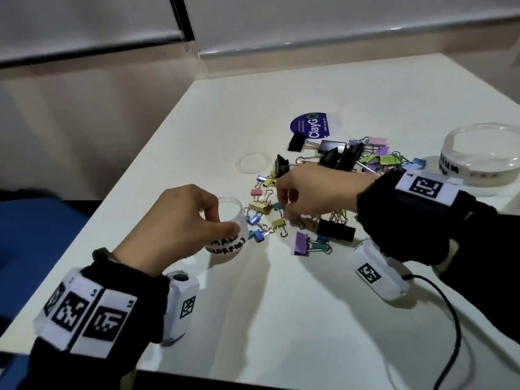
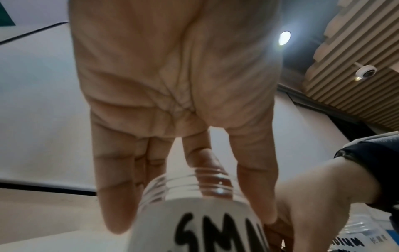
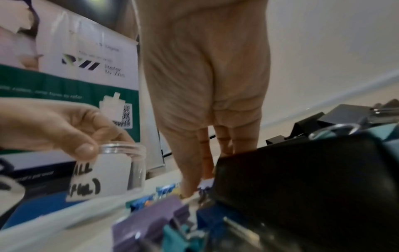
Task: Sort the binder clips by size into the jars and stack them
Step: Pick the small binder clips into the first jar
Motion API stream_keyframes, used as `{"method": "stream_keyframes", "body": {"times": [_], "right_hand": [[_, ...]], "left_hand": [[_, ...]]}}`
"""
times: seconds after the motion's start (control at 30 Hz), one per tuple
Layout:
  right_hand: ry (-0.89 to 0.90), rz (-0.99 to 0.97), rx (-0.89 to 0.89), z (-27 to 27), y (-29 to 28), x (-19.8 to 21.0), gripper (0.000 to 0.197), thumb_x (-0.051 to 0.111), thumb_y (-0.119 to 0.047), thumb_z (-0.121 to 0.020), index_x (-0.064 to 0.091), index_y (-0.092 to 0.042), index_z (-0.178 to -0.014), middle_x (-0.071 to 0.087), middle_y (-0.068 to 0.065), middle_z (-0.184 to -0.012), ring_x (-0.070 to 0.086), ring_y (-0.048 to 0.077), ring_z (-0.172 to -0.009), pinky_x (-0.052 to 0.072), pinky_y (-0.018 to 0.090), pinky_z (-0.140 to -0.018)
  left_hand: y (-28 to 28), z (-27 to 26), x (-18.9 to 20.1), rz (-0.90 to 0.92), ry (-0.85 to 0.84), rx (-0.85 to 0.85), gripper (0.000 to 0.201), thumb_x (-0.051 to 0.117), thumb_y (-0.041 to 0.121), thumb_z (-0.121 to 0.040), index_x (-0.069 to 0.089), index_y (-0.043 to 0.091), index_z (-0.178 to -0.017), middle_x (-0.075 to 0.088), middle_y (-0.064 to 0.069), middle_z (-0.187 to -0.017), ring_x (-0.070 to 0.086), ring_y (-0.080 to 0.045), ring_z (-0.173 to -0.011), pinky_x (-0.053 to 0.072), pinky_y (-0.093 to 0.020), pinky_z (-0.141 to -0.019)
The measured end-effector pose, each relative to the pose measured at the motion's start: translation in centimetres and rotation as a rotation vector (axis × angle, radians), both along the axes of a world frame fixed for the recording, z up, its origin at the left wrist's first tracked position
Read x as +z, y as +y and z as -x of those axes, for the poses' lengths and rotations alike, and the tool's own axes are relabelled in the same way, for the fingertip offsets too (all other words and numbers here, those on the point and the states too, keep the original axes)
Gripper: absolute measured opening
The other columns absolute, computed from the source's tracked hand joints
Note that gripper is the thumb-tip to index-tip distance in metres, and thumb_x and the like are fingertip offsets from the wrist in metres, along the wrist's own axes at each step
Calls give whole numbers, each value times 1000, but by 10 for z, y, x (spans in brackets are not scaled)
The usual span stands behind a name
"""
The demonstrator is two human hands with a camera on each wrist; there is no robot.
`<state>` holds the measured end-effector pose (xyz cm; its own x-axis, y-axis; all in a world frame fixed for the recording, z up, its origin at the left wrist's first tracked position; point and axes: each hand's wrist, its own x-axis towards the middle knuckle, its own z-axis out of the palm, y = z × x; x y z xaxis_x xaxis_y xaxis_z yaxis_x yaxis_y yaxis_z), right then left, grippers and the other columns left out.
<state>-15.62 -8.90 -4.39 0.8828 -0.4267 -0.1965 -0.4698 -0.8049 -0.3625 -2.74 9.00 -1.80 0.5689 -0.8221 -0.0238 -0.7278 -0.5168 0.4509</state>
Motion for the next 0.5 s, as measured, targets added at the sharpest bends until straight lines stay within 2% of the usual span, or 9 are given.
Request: {"method": "stream_keyframes", "body": {"times": [0.03,0.1,0.17,0.23,0.3,0.4,0.5], "right_hand": [[28,31,16,0,4,1,14,73,-13,-76,64,-14,-86,64,-3,-79,63,17,-77,52,27,-57],[77,123,55,-2,13,2,13,67,-4,-77,60,-14,-83,53,-5,-74,55,16,-76,38,15,-46],[74,153,77,-3,19,2,15,62,-1,-79,57,-15,-81,52,-2,-77,51,16,-78,32,14,-45],[45,128,59,-2,21,3,12,63,-4,-78,58,-14,-80,54,-1,-79,52,16,-75,34,17,-48],[-22,46,-14,2,20,4,7,64,-6,-79,63,-12,-82,57,-3,-75,54,12,-66,38,19,-48],[-179,-82,-121,8,16,13,8,64,-7,-81,69,-9,-87,65,2,-78,57,10,-60,43,20,-46],[-361,-323,-179,11,20,23,7,69,-3,-80,71,-2,-87,68,7,-73,62,14,-59,49,18,-48]], "left_hand": [[3,2,1,-12,-8,2,35,82,36,-66,59,12,-57,69,-4,-92,67,-25,-80,50,-30,-64],[9,9,2,-35,-24,-3,35,83,35,-67,58,12,-56,68,-3,-88,66,-21,-76,48,-27,-58],[14,17,2,-49,-32,-9,35,83,36,-65,58,13,-57,66,0,-85,63,-15,-73,44,-23,-52],[19,25,0,-65,-27,-9,33,84,38,-64,60,16,-64,62,4,-87,60,-10,-76,44,-22,-54],[24,30,-4,-91,-23,-24,35,84,40,-62,58,23,-79,56,7,-94,55,-6,-82,45,-22,-59],[25,36,-11,-90,12,-37,57,85,38,-61,50,26,-105,54,9,-106,50,-3,-83,40,-16,-59],[20,43,-12,-88,14,-41,70,86,40,-61,52,24,-120,53,7,-113,49,-8,-90,38,-18,-65]]}}
